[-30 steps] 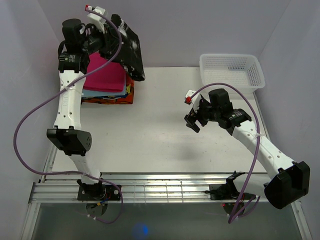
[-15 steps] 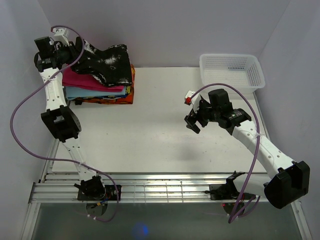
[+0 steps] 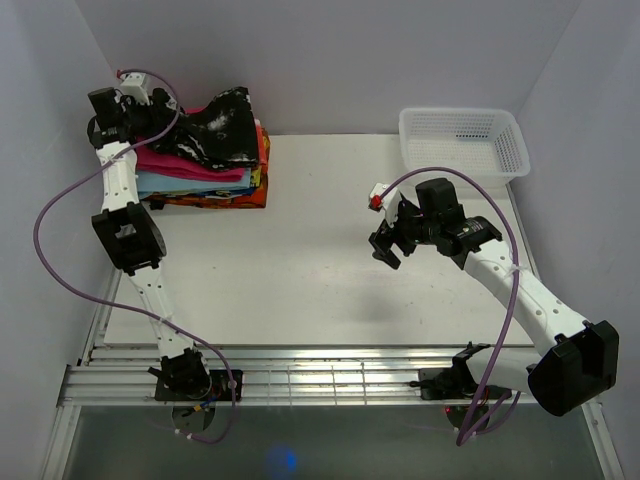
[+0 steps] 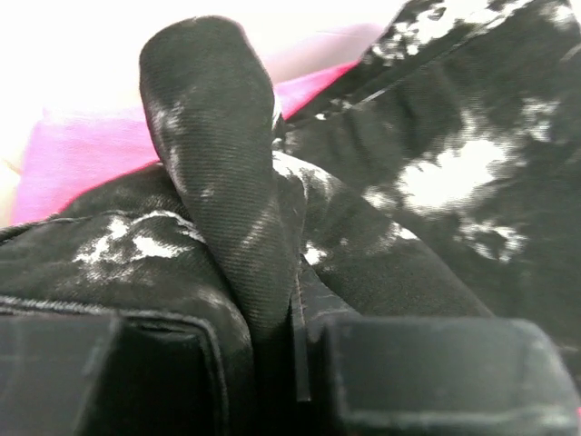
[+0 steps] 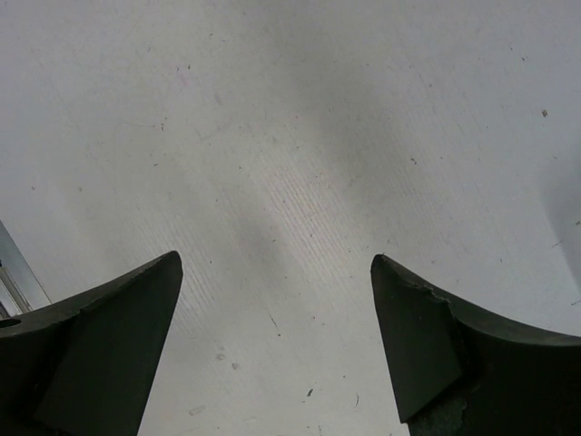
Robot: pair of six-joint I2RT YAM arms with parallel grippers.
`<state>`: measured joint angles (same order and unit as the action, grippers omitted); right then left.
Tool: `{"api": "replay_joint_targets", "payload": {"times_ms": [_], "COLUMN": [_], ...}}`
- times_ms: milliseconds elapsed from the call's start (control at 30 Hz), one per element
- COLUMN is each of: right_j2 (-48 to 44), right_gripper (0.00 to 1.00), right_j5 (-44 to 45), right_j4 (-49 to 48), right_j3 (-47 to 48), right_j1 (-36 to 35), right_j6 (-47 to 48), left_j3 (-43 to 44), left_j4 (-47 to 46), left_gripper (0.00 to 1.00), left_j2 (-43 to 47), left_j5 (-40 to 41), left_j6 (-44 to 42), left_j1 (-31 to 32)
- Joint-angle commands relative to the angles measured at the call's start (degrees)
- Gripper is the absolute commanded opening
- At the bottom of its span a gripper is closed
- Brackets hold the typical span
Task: Fold and stack the trousers
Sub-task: Neatly place the folded trousers to the corner
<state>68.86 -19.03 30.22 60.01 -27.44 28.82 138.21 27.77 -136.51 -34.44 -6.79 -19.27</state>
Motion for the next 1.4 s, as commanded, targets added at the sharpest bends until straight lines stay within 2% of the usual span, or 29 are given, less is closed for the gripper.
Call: {"api": "replay_joint_targets", "payload": {"times_ms": [0, 33, 100, 133, 167, 233, 267, 300, 333, 367, 667, 800, 867, 900, 967, 1033, 1100, 1133, 1167, 1267, 1300, 1367], "right_j2": [-0.9, -1.1, -1.7, -1.8, -1.9, -2.0, -2.1, -2.2, -2.5, -2.7, -4.3, -4.4, -4.1, -4.0, -4.0, -4.3, -4.4, -4.6, -4.5, -4.6, -4.7, -5.2], "right_gripper": [0.9, 0.9, 0.9, 0.9, 0.9, 0.9, 0.9, 0.9, 0.9, 0.9, 0.9, 0.9, 0.9, 0.9, 0.9, 0.9, 0.9, 0.9, 0.9, 0.9, 0.9, 0.9], "right_j5": [-1.3, -1.4, -1.5, -1.5, -1.7, -2.0, -2.1, -2.2, -2.3, -2.5, -2.7, -3.0, -3.2, -3.3, -3.2, -3.1, -3.1, -2.9, -2.7, -2.7, -2.7, -2.3], "right_j4": [0.4, 0.4, 0.4, 0.4, 0.4, 0.3, 0.3, 0.1, 0.0, -0.1, -0.3, -1.2, -1.3, -1.3, -1.5, -1.7, -1.9, -2.0, -2.0, -2.0, -2.0, -1.9], "right_j3": [-0.1, -0.3, -0.6, -0.6, -0.6, -0.6, -0.7, -0.8, -0.9, -1.0, -1.6, -2.4, -2.4, -2.3, -2.4, -2.6, -2.9, -3.0, -3.2, -3.8, -3.8, -4.2], "right_j1": [0.1, 0.1, 0.1, 0.1, 0.1, 0.1, 0.1, 0.1, 0.1, 0.1, 0.1, 0.1, 0.1, 0.1, 0.1, 0.1, 0.1, 0.1, 0.1, 0.1, 0.1, 0.1], "right_j6": [-0.8, -0.8, -0.8, -0.8, -0.9, -1.0, -1.2, -1.3, -1.5, -1.5, -1.1, -1.1, -1.1, -1.2, -1.2, -1.1, -1.1, -1.1, -1.0, -1.0, -1.0, -1.0], "left_j3": [1.5, 1.2, 1.0, 1.0, 1.2, 1.4, 1.3, 0.8, -0.4, -0.9, -2.0, -7.6, -8.4, -6.0, -2.0, -4.2, -9.5, -12.9, -13.6, -15.2, -16.2, -20.9], "left_j4": [-9.4, -10.1, -11.3, -11.8, -12.6, -12.7, -12.4, -12.6, -13.1, -13.3, -12.0, -10.0, -8.6, -7.0, 1.2, 7.2, 8.3, 12.0, 14.8, 26.0, 27.8, 30.1], "left_gripper": [0.32, 0.4, 0.47, 0.52, 0.61, 0.69, 0.84, 0.92, 0.98, 0.98, 0.98, 0.98, 0.98, 0.97, 0.91, 0.83, 0.78, 0.76, 0.68, 0.54, 0.47, 0.4], "left_j2": [1.8, 2.2, 3.0, 3.6, 3.9, 5.1, 5.8, 6.6, 8.4, 9.2, 14.6, 17.6, 17.9, 17.7, 17.2, 20.0, 24.0, 25.4, 26.9, 27.5, 27.9, 30.1], "left_j5": [11.1, 13.2, 14.5, 17.5, 19.0, 20.9, 21.4, 21.6, 21.8, 22.2, 20.6, 14.3, 14.0, 13.0, 3.8, -1.4, -0.6, 0.1, 1.7, 3.9, 4.3, 5.1], "left_j6": [-7.6, -8.4, -12.3, -13.7, -14.6, -16.9, -17.3, -17.5, -17.6, -18.1, -21.6, -25.4, -24.2, -20.8, -14.0, -13.1, -10.9, -10.7, -11.1, -12.9, -13.4, -14.5], "left_j1": [-1.1, -1.2, -1.4, -1.3, -1.4, -1.6, -1.8, -2.3, -2.4, -2.7, -6.7, -7.2, -7.3, -8.1, -10.5, -10.5, -10.4, -10.5, -10.5, -10.8, -11.1, -11.1]}}
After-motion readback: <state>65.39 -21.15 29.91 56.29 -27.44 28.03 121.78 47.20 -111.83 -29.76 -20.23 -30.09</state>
